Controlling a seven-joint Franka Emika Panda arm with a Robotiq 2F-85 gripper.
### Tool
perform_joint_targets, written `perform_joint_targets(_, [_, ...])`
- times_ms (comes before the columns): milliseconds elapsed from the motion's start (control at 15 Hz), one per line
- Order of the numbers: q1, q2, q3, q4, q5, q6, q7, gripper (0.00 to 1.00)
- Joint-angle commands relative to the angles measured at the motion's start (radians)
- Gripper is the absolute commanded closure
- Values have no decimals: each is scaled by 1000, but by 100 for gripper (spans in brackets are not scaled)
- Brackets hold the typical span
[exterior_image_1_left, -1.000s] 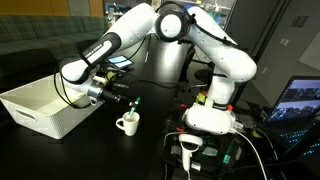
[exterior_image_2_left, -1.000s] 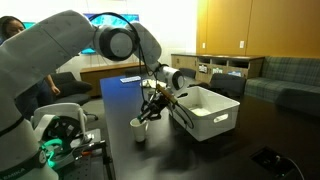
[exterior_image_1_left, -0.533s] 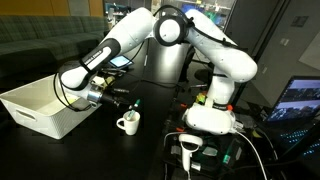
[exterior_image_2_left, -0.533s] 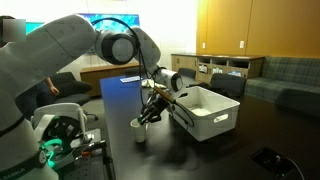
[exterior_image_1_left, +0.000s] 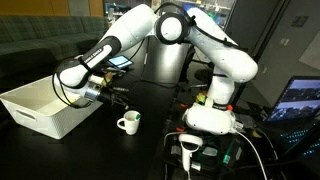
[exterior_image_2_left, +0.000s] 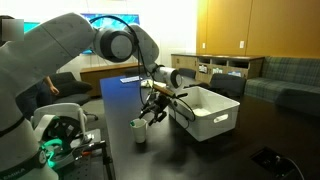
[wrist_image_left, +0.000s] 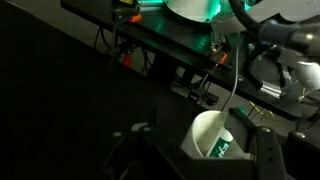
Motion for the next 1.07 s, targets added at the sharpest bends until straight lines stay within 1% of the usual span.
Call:
perform_joint_targets(0, [4,-154,-11,-132,-30,102,53,0])
perform_joint_targets(267, [-23,-350,-32,-312,-37,270,126,0])
perform_joint_targets(600, [-64,-580,-84,-538,-48,489,205,0])
perform_joint_targets(867, [-93,-754,-124,-737,-95,683,270,0])
perform_joint_targets(1000, [-94,-839,-130,-840,-126,781,320,0])
